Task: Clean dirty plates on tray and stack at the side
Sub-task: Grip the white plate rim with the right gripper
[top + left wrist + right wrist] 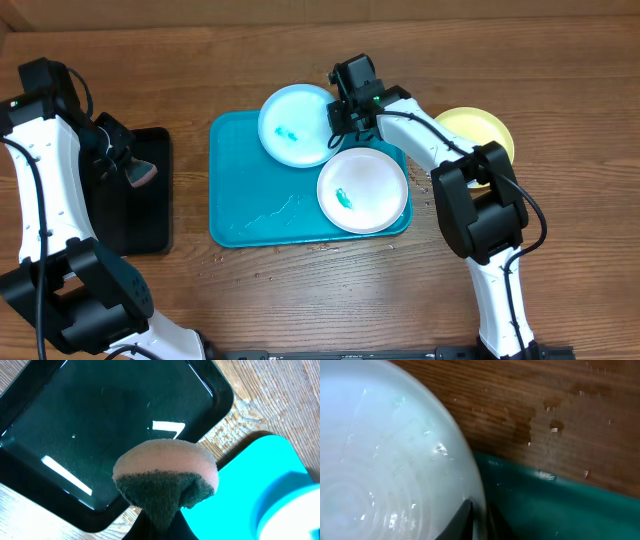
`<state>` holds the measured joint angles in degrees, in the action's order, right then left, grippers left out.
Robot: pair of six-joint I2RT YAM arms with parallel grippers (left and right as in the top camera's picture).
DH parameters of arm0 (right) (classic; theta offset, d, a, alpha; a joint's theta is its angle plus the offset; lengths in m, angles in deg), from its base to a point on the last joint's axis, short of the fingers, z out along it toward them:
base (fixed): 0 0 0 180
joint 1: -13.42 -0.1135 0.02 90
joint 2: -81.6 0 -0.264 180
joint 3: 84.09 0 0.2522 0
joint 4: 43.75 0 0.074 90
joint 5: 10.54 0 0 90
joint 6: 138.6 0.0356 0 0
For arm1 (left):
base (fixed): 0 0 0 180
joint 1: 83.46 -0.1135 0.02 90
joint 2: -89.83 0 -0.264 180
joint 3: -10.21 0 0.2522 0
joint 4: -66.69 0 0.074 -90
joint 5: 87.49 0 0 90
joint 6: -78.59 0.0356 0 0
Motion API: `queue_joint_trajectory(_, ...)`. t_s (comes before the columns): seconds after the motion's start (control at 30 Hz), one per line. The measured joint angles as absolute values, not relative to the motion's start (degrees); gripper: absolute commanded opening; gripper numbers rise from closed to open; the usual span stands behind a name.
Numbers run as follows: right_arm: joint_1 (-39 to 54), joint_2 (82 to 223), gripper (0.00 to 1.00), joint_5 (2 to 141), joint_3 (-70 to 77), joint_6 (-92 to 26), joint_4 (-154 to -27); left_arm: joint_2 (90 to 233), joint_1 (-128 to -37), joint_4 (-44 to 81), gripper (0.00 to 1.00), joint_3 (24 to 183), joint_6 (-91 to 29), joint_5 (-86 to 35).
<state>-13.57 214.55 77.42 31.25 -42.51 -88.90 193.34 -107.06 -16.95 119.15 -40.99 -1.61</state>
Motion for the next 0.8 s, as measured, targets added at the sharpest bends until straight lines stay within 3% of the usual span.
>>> queue_joint_trajectory(0.23,-19.64,214.63,0.07,77.92,39.32,-42.27,-105.45,193.34,-107.06,-16.23,0.04,119.15,-40.99,-1.61)
queue_joint_trajectory(0.37,-23.55,214.74,0.33,79.25,44.19,-42.05,-109.84,193.34,-107.06,-16.23,0.04,119.15,-40.99,-1.61)
queue_joint_trajectory(0.5,-24.98,214.74,0.50,79.95,45.96,-42.75,-107.57,193.34,-107.06,-16.26,0.04,119.15,-40.99,-1.61)
queue_joint_trajectory(0.8,-22.18,218.30,0.55,78.95,45.98,-47.23,-101.73,193.34,-107.06,-16.63,0.04,119.15,-40.99,-1.61)
